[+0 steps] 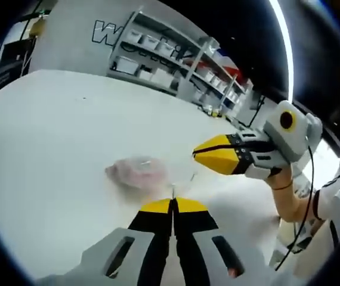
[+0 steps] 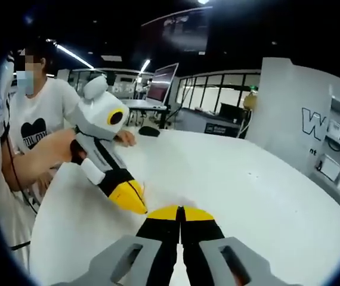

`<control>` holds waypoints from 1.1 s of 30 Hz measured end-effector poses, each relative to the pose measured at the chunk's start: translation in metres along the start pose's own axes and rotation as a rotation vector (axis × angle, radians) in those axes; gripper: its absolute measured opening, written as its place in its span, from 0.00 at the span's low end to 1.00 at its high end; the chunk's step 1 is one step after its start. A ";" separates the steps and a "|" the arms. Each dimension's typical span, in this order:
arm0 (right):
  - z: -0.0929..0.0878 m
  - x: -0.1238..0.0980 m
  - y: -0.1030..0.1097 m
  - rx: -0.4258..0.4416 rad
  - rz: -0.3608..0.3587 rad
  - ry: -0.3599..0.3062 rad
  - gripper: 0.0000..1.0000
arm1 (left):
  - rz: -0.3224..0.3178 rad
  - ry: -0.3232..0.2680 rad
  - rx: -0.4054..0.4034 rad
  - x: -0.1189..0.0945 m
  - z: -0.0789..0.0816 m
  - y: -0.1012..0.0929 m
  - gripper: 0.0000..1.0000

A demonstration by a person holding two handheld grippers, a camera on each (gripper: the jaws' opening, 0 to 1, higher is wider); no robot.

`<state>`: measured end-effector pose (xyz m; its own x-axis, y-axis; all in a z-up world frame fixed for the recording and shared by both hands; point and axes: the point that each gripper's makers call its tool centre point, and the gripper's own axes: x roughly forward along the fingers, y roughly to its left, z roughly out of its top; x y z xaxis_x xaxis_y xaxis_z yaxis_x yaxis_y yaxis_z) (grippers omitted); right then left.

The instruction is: Open the resealable bag by pulling the two sides of the seal apart until the entire bag opening is separated and visibly accessible.

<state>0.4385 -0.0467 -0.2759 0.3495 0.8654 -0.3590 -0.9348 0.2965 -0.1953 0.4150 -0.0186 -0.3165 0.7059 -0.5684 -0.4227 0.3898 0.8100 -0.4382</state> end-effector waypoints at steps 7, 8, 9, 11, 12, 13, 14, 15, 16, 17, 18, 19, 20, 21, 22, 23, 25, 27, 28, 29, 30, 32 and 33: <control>-0.002 0.000 0.001 0.012 0.002 0.007 0.00 | 0.003 -0.037 0.009 -0.006 0.011 -0.004 0.04; -0.002 0.000 0.001 0.011 0.002 0.008 0.00 | 0.007 -0.047 0.009 -0.006 0.013 -0.004 0.04; -0.002 0.000 0.001 0.008 0.001 0.008 0.00 | 0.009 -0.051 -0.003 -0.007 0.015 -0.003 0.04; -0.001 -0.001 0.001 0.002 -0.002 0.009 0.00 | 0.015 -0.078 -0.022 -0.009 0.019 -0.001 0.04; -0.001 -0.001 0.001 0.001 -0.001 0.010 0.00 | 0.015 -0.088 -0.031 -0.009 0.021 -0.001 0.04; -0.001 -0.001 0.002 0.002 0.002 0.010 0.00 | 0.015 -0.101 -0.041 -0.010 0.024 0.001 0.04; -0.002 -0.001 0.003 0.001 0.005 0.015 0.00 | 0.017 -0.109 -0.046 -0.011 0.025 0.002 0.04; -0.002 -0.001 0.003 0.000 0.006 0.015 0.00 | 0.019 -0.115 -0.049 -0.011 0.027 0.002 0.04; -0.002 -0.001 0.004 0.000 0.007 0.014 0.00 | 0.023 -0.121 -0.051 -0.011 0.028 0.003 0.04; -0.002 -0.001 0.004 -0.001 0.010 0.015 0.00 | 0.028 -0.129 -0.051 -0.011 0.030 0.004 0.04; -0.002 -0.001 0.005 -0.002 0.011 0.017 0.00 | 0.031 -0.132 -0.050 -0.011 0.031 0.005 0.04; -0.002 -0.001 0.005 -0.002 0.012 0.015 0.00 | 0.032 -0.134 -0.050 -0.012 0.031 0.005 0.04; -0.002 -0.001 0.006 -0.002 0.015 0.015 0.00 | 0.032 -0.138 -0.050 -0.012 0.032 0.005 0.04; -0.003 -0.001 0.007 -0.003 0.018 0.017 0.00 | 0.035 -0.143 -0.048 -0.012 0.033 0.005 0.04; -0.003 -0.001 0.007 -0.005 0.020 0.018 0.00 | 0.038 -0.148 -0.046 -0.012 0.034 0.006 0.04; -0.003 -0.001 0.008 -0.008 0.022 0.018 0.00 | 0.041 -0.161 -0.046 -0.014 0.036 0.007 0.04; -0.003 -0.001 0.009 -0.009 0.023 0.017 0.00 | 0.040 -0.168 -0.052 -0.014 0.037 0.007 0.02; -0.003 -0.001 0.008 -0.007 0.020 0.014 0.00 | 0.039 -0.160 -0.052 -0.014 0.036 0.007 0.02; -0.003 -0.001 0.008 -0.005 0.018 0.014 0.00 | 0.040 -0.151 -0.050 -0.014 0.034 0.007 0.02; -0.004 -0.001 0.007 -0.003 0.014 0.013 0.00 | 0.042 -0.147 -0.046 -0.014 0.033 0.007 0.02; -0.004 -0.001 0.006 -0.001 0.010 0.012 0.00 | 0.044 -0.141 -0.043 -0.014 0.032 0.007 0.02; -0.004 -0.001 0.004 0.002 0.003 0.011 0.00 | 0.050 -0.117 -0.031 -0.013 0.027 0.007 0.01; -0.004 -0.002 0.002 0.004 -0.002 0.010 0.00 | 0.068 -0.109 -0.005 -0.013 0.026 0.009 0.01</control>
<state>0.4359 -0.0490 -0.2791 0.3520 0.8607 -0.3678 -0.9344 0.3000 -0.1922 0.4247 -0.0004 -0.2947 0.7905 -0.4933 -0.3630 0.3366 0.8451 -0.4152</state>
